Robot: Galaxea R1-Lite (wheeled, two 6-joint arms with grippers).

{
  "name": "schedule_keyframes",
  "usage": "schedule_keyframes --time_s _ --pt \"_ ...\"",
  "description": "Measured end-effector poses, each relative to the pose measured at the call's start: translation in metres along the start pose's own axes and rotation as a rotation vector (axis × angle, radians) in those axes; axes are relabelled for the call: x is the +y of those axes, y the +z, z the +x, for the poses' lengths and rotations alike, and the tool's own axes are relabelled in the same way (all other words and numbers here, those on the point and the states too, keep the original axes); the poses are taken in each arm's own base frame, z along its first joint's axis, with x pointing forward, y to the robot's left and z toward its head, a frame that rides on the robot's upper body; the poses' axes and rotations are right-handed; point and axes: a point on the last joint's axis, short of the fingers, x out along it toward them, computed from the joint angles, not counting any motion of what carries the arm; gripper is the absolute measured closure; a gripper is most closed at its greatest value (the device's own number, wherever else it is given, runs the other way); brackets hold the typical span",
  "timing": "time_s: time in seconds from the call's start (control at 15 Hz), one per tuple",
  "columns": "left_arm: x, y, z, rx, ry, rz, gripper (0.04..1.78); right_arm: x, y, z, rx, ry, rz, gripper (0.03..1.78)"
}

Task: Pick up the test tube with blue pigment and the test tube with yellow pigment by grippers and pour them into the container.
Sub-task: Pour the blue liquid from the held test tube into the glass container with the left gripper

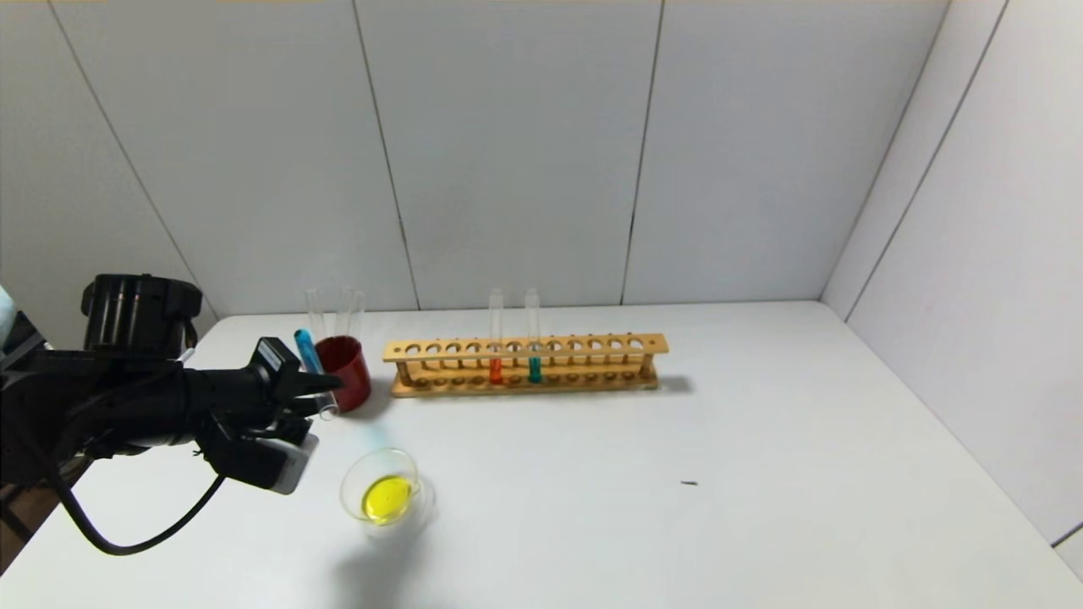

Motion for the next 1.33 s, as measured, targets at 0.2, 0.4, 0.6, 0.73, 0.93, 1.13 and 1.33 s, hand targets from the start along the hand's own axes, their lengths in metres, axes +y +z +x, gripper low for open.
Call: schedule_keyframes --time_s 0.2,0.4,0.6,0.73,0.93,1.13,1.33 --pt "-0.001 0.001 0.004 0.001 -0.013 0.052 1.51 0.0 0.0 0.0 0.0 0.0 0.0 0.06" --pt "-0.003 0.003 0.011 -0.016 -0.029 0.105 1.51 0.0 0.0 0.0 0.0 0.0 0.0 0.06" --pt "-0.005 0.002 0.017 -0.001 -0.055 0.148 1.51 0.0 0.0 0.0 0.0 0.0 0.0 0.06" --pt "-0.004 0.001 0.02 0.004 -0.059 0.172 1.51 0.0 0.0 0.0 0.0 0.0 0.0 0.06" --pt "-0.005 0.002 0.028 0.008 -0.077 0.181 1.51 0.0 0.0 0.0 0.0 0.0 0.0 0.06" --pt "-0.004 0.005 0.033 0.001 -0.087 0.219 1.51 0.0 0.0 0.0 0.0 0.0 0.0 0.06" --pt "-0.005 0.005 0.038 -0.005 -0.097 0.267 1.51 0.0 0.0 0.0 0.0 0.0 0.0 0.06"
